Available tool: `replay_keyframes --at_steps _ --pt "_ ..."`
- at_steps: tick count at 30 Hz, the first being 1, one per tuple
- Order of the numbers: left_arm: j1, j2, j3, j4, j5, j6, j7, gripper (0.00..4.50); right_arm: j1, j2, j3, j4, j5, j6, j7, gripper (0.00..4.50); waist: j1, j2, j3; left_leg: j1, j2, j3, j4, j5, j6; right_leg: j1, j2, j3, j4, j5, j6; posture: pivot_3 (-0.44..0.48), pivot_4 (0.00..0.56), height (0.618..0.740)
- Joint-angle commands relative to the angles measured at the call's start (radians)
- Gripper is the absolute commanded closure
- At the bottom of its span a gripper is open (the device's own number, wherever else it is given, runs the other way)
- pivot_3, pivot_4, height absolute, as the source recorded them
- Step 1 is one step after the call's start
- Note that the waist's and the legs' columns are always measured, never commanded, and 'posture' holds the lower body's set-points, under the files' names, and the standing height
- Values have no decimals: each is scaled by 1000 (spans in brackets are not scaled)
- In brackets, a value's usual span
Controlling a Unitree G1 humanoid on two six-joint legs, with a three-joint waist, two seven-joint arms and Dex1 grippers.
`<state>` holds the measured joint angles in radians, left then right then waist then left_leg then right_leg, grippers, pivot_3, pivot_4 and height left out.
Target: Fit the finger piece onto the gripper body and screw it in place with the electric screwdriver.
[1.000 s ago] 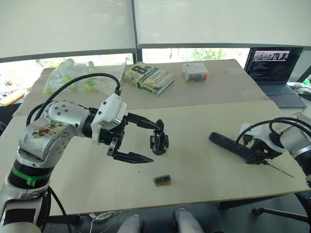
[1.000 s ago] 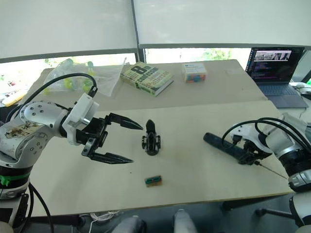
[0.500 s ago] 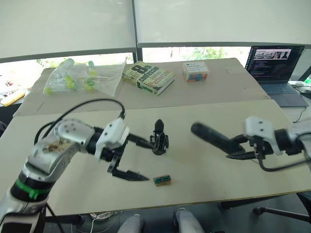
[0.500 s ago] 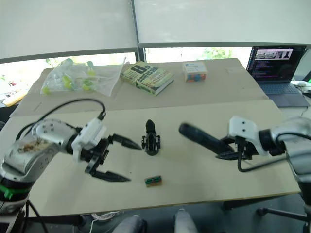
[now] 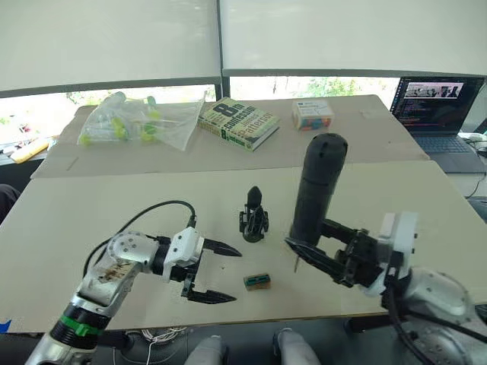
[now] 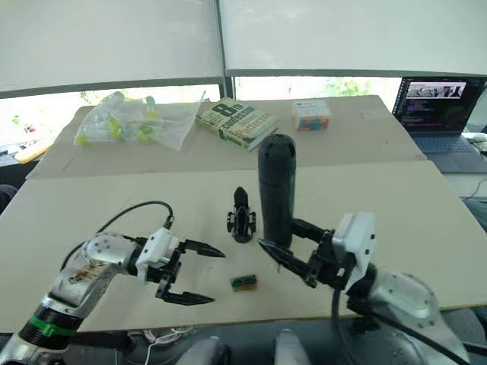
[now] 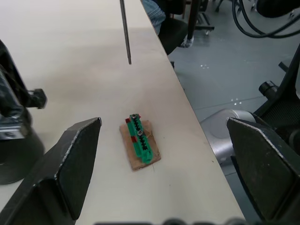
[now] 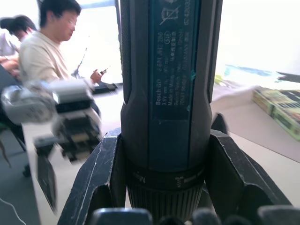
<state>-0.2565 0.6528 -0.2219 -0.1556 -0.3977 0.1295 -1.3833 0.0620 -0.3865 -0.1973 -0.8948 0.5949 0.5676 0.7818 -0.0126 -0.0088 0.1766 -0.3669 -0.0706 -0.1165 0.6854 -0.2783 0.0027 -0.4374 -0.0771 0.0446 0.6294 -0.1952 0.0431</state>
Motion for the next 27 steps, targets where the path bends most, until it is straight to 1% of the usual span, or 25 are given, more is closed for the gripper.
replay_keyframes --at_steps 1,4,8,19,27 --pt "-27 -17 -23 68 36 -77 -32 0 -12 11 54 -47 3 -70 -43 2589 0 0 0 0 0 1 0 0 0 0 0 0 0 0 0 0 150 740" --pt "-41 -23 -39 123 53 -110 -64 0 -21 8 95 -45 12 -81 -65 2589 0 0 0 0 0 4 0 0 0 0 0 0 0 0 0 0 150 740" --pt "-37 -28 -50 151 63 -135 -83 0 -45 -9 121 -30 25 -82 -83 2589 -1 0 0 0 0 4 0 0 0 0 0 0 0 0 0 0 150 740" --pt "-47 -94 -63 241 117 -212 -44 0 -104 -55 149 9 53 -71 -99 2589 0 0 0 0 0 4 0 0 0 0 0 0 0 0 0 0 150 740" --pt "-61 -115 -66 251 128 -222 -27 0 -90 -68 187 12 45 -78 -113 2589 -1 0 0 0 0 4 0 0 0 0 0 0 0 0 0 0 150 740"
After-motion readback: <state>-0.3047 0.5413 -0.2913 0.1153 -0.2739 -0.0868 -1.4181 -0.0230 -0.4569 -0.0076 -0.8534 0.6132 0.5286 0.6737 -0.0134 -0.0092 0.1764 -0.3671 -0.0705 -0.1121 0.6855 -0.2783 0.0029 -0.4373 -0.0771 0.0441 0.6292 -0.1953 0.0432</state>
